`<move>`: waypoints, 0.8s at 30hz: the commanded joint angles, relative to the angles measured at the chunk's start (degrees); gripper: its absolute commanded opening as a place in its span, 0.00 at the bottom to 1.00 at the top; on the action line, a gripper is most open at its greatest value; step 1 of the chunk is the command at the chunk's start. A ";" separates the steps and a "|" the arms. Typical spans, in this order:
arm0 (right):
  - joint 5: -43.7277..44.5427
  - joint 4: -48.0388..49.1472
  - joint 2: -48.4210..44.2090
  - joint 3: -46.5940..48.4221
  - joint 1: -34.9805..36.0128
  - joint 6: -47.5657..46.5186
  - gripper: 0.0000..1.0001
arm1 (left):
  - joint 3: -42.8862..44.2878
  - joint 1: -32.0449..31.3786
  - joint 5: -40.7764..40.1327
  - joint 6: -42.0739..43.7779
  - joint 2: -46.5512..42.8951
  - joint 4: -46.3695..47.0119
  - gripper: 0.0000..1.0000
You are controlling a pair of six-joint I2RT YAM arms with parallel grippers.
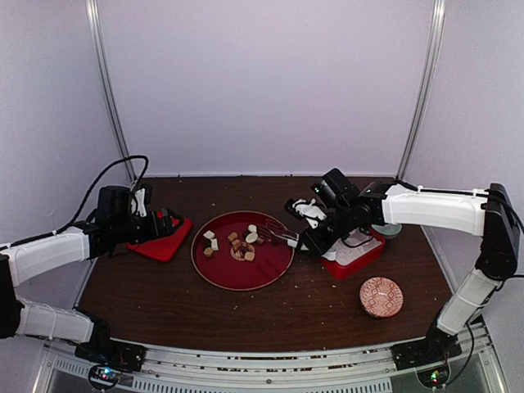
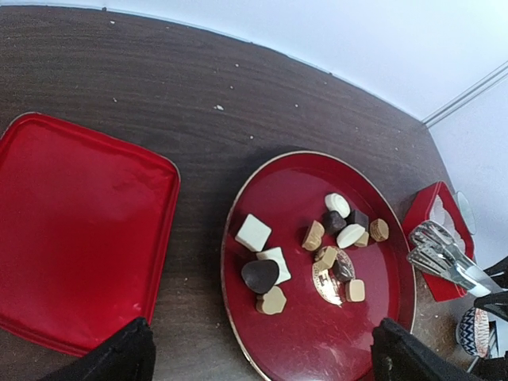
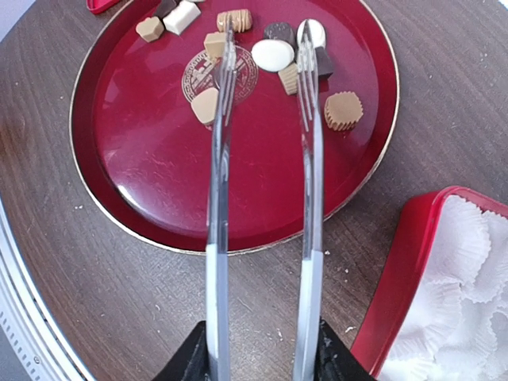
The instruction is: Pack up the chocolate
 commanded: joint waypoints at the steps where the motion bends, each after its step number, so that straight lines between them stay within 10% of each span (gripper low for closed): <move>1: 0.77 0.19 -3.75 0.71 0.05 0.07 0.36 | -0.38 -0.29 1.69 0.09 -2.31 1.52 0.98; 24: 3.71 4.20 -6.30 -7.11 4.40 -0.91 0.37 | -3.94 -0.65 1.19 -0.59 -10.28 -0.65 0.98</move>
